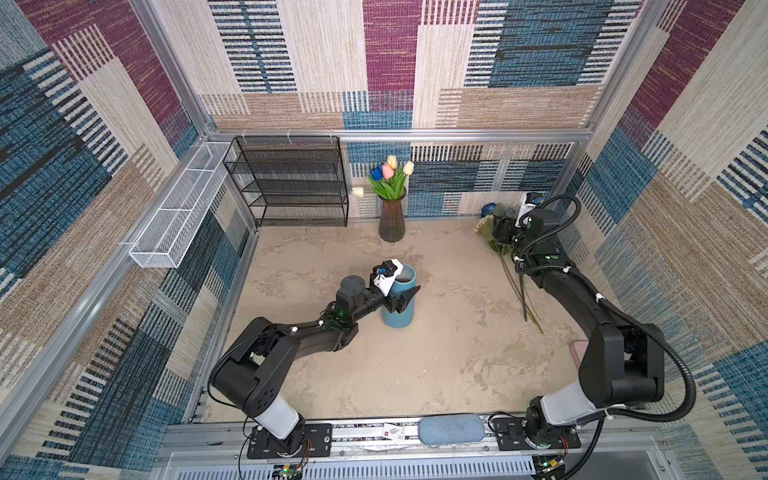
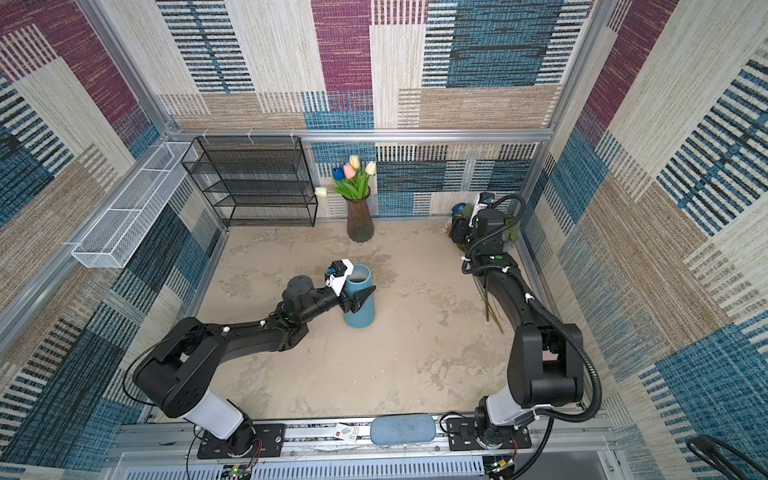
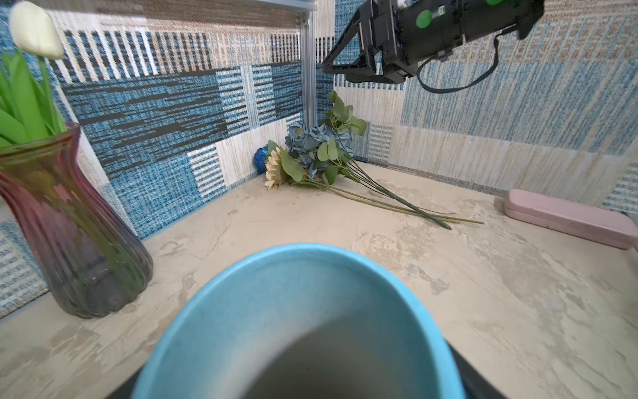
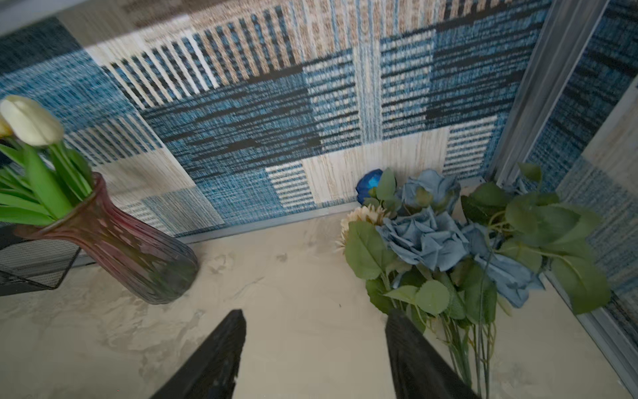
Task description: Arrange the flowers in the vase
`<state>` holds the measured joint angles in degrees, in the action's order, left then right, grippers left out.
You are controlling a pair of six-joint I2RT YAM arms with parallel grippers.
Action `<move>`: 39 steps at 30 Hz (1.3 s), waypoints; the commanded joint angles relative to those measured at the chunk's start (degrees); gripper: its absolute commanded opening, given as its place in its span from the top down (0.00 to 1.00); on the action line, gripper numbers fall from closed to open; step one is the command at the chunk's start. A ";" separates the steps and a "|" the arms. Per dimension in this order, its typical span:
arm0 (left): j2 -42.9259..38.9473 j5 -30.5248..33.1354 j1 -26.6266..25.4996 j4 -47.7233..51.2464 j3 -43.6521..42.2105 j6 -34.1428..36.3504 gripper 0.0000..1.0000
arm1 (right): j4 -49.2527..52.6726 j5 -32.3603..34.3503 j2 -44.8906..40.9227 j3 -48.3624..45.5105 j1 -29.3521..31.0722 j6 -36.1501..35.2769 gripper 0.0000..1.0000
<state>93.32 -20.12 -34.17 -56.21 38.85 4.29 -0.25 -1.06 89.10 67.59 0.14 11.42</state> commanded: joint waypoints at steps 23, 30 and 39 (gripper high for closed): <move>-5.51 1.78 -0.52 -6.61 -4.18 1.39 0.01 | 12.34 0.12 13.66 5.41 -12.26 -3.53 0.21; -16.71 1.98 -0.54 1.48 -6.49 2.02 0.01 | 14.61 -0.53 19.54 7.67 -12.71 -4.35 0.25; -33.55 6.93 -0.63 16.36 -10.98 0.89 0.01 | 13.66 -2.15 24.25 8.98 -12.71 -4.53 0.39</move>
<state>62.06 -16.16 -34.79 -45.87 29.50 4.84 14.20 -1.85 112.71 76.12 -12.51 7.16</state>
